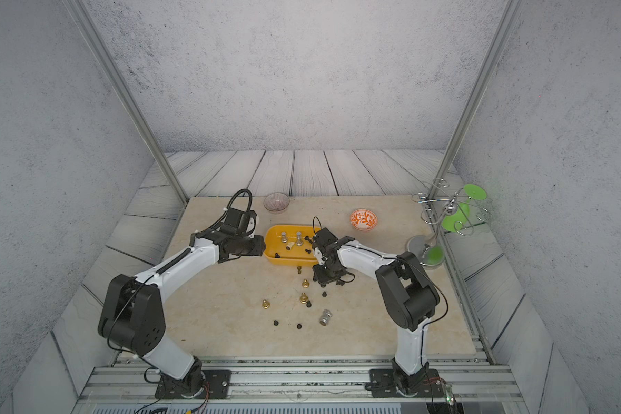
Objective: Put the chess pieces into the storage box
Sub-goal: Pick up the chess piece at the center of the board, then place the chess piece in the storage box.
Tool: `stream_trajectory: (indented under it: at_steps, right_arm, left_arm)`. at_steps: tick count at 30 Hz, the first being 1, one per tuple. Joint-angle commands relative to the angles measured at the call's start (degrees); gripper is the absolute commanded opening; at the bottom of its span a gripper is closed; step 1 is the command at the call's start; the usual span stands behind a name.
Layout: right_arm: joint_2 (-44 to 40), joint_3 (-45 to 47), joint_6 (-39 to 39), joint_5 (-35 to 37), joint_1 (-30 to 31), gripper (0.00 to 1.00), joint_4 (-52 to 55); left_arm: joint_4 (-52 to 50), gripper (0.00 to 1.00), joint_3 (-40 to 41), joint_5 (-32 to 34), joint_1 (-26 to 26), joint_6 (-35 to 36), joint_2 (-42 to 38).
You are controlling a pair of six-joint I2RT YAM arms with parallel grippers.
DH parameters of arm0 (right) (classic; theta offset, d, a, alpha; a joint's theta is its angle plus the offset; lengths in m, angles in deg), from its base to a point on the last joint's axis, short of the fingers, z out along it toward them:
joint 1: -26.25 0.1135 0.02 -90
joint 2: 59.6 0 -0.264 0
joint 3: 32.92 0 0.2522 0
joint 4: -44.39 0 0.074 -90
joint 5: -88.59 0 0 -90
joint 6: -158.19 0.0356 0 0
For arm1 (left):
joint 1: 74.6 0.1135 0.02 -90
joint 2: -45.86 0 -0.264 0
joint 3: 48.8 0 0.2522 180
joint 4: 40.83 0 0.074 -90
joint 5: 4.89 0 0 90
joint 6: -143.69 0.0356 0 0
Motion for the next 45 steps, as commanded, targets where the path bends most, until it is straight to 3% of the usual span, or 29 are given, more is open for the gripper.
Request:
stream_trajectory:
  at_steps: [1,15,34,45]
  right_arm:
    - [2.01,0.7,0.19,0.72,0.31,0.2,0.75]
    - [-0.05,-1.59,-0.25,-0.39,0.22,0.13,3.68]
    - [-4.92,-15.4,-4.52,-1.7,-3.79,0.13,11.28]
    - [4.48,-29.81,-7.49,-0.49,-6.25,0.13,11.56]
  left_arm:
    - [0.05,0.42,0.39,-0.15,0.51,-0.5,-0.7]
    - [-0.45,0.42,-0.51,-0.6,0.51,0.01,-0.5]
    - [-0.18,0.42,1.34,0.99,0.51,0.21,-2.62]
    - [0.25,0.42,2.51,0.58,0.51,0.11,-3.54]
